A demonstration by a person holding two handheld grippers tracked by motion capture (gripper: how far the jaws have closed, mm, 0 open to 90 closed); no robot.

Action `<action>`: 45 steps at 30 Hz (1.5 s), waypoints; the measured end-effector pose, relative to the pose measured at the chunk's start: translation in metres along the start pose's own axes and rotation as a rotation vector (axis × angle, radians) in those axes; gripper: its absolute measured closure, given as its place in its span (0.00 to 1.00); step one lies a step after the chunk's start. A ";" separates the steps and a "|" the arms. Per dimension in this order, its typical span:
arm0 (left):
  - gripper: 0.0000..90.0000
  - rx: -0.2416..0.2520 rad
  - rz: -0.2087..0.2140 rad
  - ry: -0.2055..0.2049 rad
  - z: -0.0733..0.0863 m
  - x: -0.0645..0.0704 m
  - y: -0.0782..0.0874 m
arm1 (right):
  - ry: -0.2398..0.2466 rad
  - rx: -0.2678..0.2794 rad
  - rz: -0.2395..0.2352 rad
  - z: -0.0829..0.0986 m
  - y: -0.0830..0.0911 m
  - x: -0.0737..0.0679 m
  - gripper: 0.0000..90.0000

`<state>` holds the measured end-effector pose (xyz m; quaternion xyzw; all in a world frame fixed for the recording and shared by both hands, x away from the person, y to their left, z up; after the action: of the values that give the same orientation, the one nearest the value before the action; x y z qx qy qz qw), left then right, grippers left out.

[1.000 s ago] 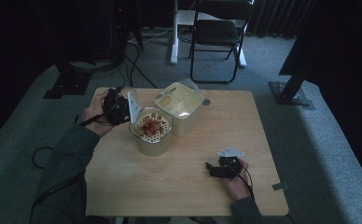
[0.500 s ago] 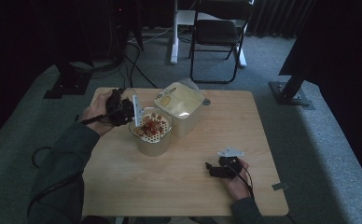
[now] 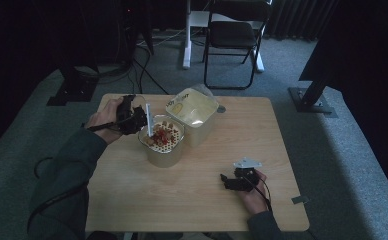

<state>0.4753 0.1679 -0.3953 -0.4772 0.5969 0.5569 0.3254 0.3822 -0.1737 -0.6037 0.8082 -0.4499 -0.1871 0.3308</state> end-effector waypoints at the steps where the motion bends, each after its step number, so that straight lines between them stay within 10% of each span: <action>1: 0.35 -0.003 -0.001 -0.005 0.000 0.000 0.000 | 0.000 0.000 0.000 0.000 0.000 0.000 0.23; 24: 0.36 -0.073 -0.060 -0.266 -0.006 0.007 0.000 | -0.001 0.000 0.000 0.000 0.000 0.000 0.23; 45: 0.36 -0.063 -0.093 -0.348 -0.016 0.010 0.004 | -0.001 0.000 0.000 0.000 0.000 0.000 0.23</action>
<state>0.4707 0.1499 -0.4002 -0.4105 0.4913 0.6338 0.4340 0.3822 -0.1737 -0.6037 0.8081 -0.4500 -0.1876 0.3306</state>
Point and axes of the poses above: each handheld gripper's, and its own axes: y roughly backward along the jaws, z roughly out of its underside, x roughly to its right, the point moved 8 cm from there along -y, roughly forward along the jaws, and after that the axes turned 2 degrees about -x, right-handed, at the moved point
